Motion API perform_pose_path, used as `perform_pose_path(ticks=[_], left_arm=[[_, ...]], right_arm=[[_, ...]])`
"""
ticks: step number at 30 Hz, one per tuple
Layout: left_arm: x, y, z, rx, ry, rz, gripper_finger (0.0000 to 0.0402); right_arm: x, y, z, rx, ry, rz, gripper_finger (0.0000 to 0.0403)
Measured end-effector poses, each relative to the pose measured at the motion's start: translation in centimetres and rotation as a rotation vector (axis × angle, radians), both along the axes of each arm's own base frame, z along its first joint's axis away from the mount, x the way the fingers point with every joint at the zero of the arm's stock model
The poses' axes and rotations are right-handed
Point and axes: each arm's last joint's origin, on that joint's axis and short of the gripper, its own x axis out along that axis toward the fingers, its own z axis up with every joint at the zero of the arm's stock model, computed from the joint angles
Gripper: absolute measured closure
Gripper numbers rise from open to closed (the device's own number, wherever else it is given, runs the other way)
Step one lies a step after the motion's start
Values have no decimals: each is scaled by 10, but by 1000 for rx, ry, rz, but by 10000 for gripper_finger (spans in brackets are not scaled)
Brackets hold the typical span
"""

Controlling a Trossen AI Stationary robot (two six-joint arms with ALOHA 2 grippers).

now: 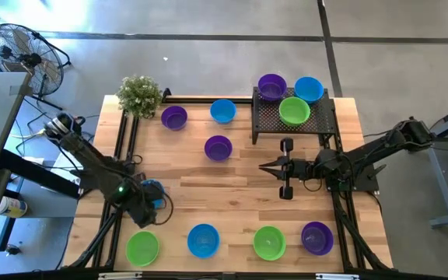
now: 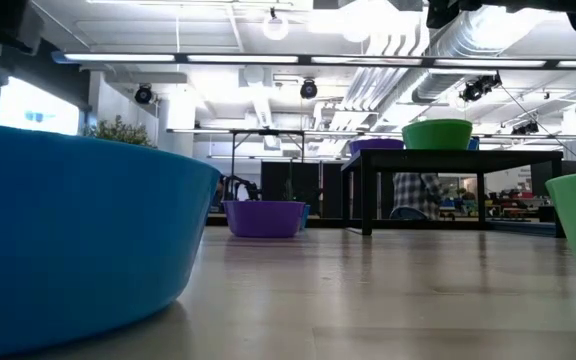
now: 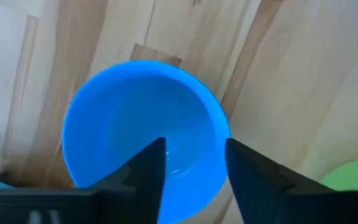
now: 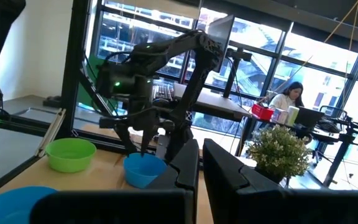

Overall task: Pick & Place Mini bowls
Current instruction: Stack the blue bowl on the other blue bowl on the shelf

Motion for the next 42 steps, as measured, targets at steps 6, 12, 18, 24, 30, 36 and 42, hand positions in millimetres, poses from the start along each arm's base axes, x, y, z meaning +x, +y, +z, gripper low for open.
perform_pose_path(ticks=[6,12,18,24,30,36,42], left_arm=[[-1,-14,-21,98,17,-53,214],[6,-21,-45,179,76,-102,244],[12,-27,-57,202,85,-180,338],[12,-26,-56,214,82,-197,387],[15,-23,-55,254,60,-196,399],[20,-8,-43,248,41,-191,400],[19,14,-15,205,-20,-195,400]], right_arm=[[0,0,0,0,0,0,391],[0,0,0,0,0,0,391],[0,0,0,0,0,0,391],[0,0,0,0,0,0,391],[0,0,0,0,0,0,391],[0,0,0,0,0,0,391],[0,0,0,-1,4,0,391]])
